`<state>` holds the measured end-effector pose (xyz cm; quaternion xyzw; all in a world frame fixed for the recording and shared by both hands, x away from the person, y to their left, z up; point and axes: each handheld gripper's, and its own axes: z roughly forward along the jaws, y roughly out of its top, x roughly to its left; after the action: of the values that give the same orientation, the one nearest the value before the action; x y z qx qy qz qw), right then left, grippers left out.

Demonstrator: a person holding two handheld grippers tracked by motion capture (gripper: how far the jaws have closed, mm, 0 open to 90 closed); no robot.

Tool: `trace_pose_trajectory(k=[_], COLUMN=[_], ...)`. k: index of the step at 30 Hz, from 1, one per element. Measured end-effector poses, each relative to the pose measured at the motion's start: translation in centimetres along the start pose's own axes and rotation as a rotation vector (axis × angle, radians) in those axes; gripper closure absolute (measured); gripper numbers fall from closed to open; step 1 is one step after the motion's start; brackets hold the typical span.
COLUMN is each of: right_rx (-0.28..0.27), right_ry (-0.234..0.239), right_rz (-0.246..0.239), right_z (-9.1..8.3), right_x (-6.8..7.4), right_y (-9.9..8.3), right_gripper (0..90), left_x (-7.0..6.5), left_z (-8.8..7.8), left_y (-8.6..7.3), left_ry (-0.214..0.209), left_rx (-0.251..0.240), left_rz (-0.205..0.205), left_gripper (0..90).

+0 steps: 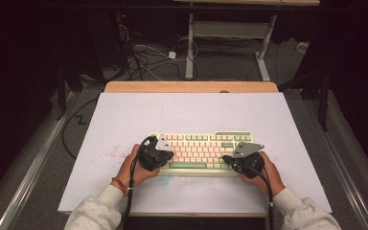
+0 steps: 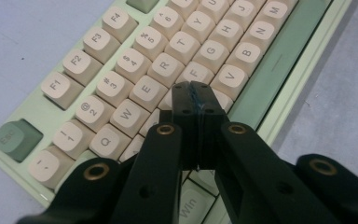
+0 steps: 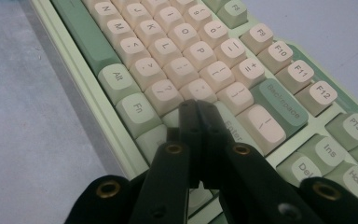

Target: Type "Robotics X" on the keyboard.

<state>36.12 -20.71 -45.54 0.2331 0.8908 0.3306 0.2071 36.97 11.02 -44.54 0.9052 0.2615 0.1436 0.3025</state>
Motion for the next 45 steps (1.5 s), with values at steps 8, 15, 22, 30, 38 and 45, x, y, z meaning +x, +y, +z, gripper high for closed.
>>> trace_pose_trajectory(k=[8,15,22,30,38,45], right_rx=[0.002,0.002,-0.019,-0.064,-0.1,-0.115], right_ry=[-0.001,-0.001,-0.012,-0.031,-0.05,-0.062], right_rz=[0.001,-0.007,-0.01,0.012,0.029,0.038], right_z=[0.0,-0.1,-0.6,-1.3,-1.9,-2.1], right_x=[0.0,0.1,0.1,-0.4,-0.7,-0.8], right_y=[0.0,0.1,0.3,0.6,0.7,0.7], right_gripper=[90.0,90.0,90.0,90.0,90.0,87.0], left_x=[-0.3,-0.3,-0.2,-0.2,-0.4,-0.7], left_z=[0.6,-0.4,-0.7,-0.9,-1.0,-1.0], left_y=[0.0,0.0,-0.3,-0.4,-0.5,-0.5], left_ry=[0.003,0.024,0.04,0.059,0.087,0.125], left_rx=[0.035,-0.015,-0.04,-0.063,-0.084,-0.101], left_rz=[0.019,0.015,0.011,0.02,0.031,0.036], left_gripper=[87.2,86.8,85.6,79.8,67.8,55.6])
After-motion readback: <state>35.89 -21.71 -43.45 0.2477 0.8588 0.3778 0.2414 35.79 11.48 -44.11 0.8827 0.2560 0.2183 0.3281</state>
